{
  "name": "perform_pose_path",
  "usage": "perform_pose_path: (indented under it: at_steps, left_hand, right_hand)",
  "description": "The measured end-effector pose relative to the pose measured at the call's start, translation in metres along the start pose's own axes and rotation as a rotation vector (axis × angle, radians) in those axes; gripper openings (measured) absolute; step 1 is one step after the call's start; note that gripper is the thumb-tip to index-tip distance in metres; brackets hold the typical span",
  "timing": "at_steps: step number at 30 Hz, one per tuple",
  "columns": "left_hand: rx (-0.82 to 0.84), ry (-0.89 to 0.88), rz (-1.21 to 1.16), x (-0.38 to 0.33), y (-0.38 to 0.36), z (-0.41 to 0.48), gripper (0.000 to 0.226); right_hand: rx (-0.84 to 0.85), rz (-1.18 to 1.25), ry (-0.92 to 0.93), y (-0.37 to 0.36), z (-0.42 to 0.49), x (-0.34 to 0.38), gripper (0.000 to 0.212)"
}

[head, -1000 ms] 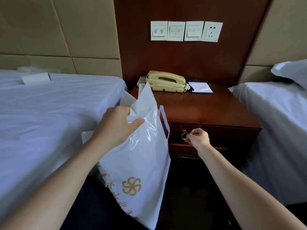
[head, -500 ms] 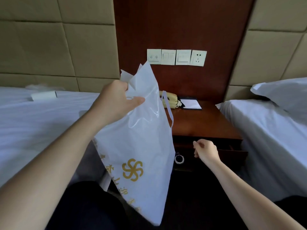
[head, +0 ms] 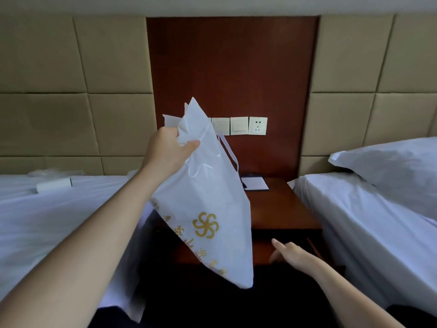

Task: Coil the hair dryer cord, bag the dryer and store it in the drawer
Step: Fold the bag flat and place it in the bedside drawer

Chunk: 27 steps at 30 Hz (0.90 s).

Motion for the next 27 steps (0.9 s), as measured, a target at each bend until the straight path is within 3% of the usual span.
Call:
perform_pose_path:
  at_steps: [4,10,16,19,21,23,27]
  left_hand:
    - [-0.105,-0.012,-0.042,0.006,-0.012,0.003,0.025]
    - [-0.123,-0.022,-0.065,0.015,-0.039,-0.006,0.032]
    - [-0.109,-0.027,-0.101,0.021,-0.066,-0.015,0.033]
    - [-0.111,-0.039,-0.157,0.019,-0.076,-0.024,0.032]
    - [-0.111,-0.047,-0.213,0.014,-0.08,-0.031,0.031]
    - [-0.102,-0.043,-0.267,0.007,-0.083,-0.037,0.024]
    - [-0.091,-0.01,-0.362,0.005,-0.083,-0.047,0.012]
  right_hand:
    - [0.16,0.145,-0.016,0.002,-0.017,-0.006,0.07]
    - [0.438,0.243,-0.101,-0.002,-0.029,-0.03,0.085]
    - [0.54,0.246,-0.069,0.002,-0.041,-0.026,0.094]
    - [0.425,0.469,-0.02,0.008,-0.038,-0.025,0.089]
    - [0.298,0.756,0.033,0.015,-0.032,-0.023,0.075]
    - [0.297,1.01,0.144,0.022,-0.026,-0.018,0.066]
    - [0.269,1.097,0.129,0.023,-0.019,-0.015,0.053]
Point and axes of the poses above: each hand's wrist, its own z-axis towards the middle knuckle, its own y-axis out of the back of the hand, x = y × z, the point moved 2 cm from there along z, towards the middle knuckle, and after that the axes turned 12 degrees about -z, right-handed, at the moved point
